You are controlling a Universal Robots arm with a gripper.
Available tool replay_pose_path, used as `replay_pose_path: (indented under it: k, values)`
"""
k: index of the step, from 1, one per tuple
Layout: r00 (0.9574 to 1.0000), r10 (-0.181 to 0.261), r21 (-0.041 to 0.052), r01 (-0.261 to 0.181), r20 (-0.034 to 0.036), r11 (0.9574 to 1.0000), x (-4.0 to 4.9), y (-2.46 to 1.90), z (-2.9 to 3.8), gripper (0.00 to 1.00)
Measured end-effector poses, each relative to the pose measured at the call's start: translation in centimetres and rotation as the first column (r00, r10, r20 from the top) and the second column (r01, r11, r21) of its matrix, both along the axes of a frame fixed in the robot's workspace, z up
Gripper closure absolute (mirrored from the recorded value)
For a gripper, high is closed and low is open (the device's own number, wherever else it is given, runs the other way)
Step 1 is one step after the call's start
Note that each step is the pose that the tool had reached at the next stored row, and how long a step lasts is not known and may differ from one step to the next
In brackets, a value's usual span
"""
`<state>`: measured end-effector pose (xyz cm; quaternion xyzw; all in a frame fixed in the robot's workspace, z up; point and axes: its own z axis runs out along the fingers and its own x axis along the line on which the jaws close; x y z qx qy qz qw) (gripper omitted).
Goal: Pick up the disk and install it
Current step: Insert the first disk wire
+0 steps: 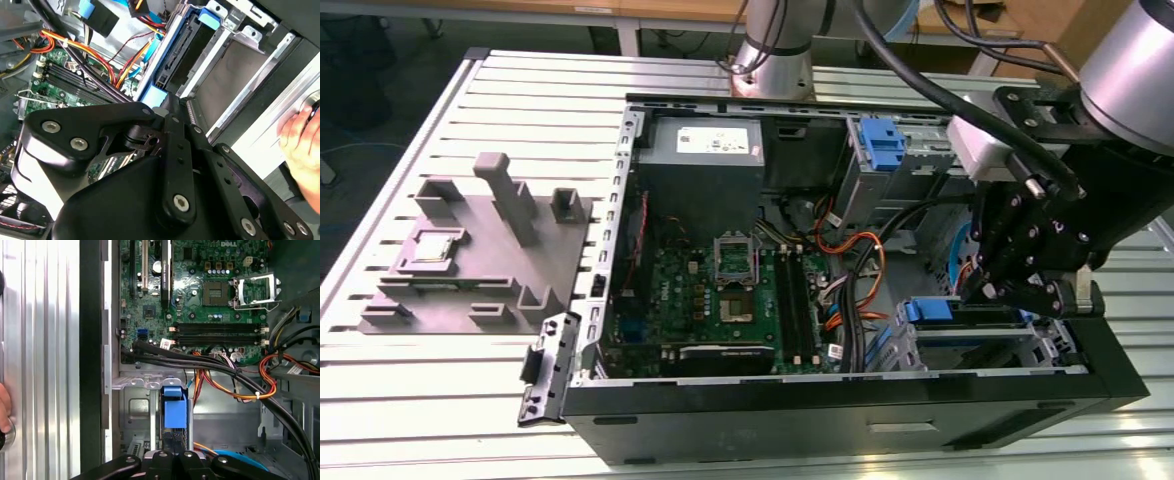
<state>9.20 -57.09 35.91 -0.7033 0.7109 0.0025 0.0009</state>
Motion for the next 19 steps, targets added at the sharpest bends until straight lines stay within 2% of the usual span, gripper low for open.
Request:
replay_pose_path:
  k: [5, 9, 14, 16, 19]
  values:
    - [0.9992, 0.039, -0.0002, -0.039, 0.0000, 0.9992, 0.00, -0.01, 0.20, 0.90]
    - [0.9990, 0.046, -0.0003, -0.046, -0.0001, 0.9990, 0.00, -0.01, 0.60, 0.90]
    - [0.9985, 0.054, -0.0009, -0.054, -0.0003, 0.9985, 0.03, 0.00, 0.69, 0.90]
    - [0.9983, 0.059, -0.0009, -0.059, -0.0003, 0.9983, 0.36, 0.01, 0.63, 0.90]
    - [0.9982, 0.059, -0.0009, -0.059, -0.0008, 0.9982, 1.40, 0.03, 0.49, 0.90]
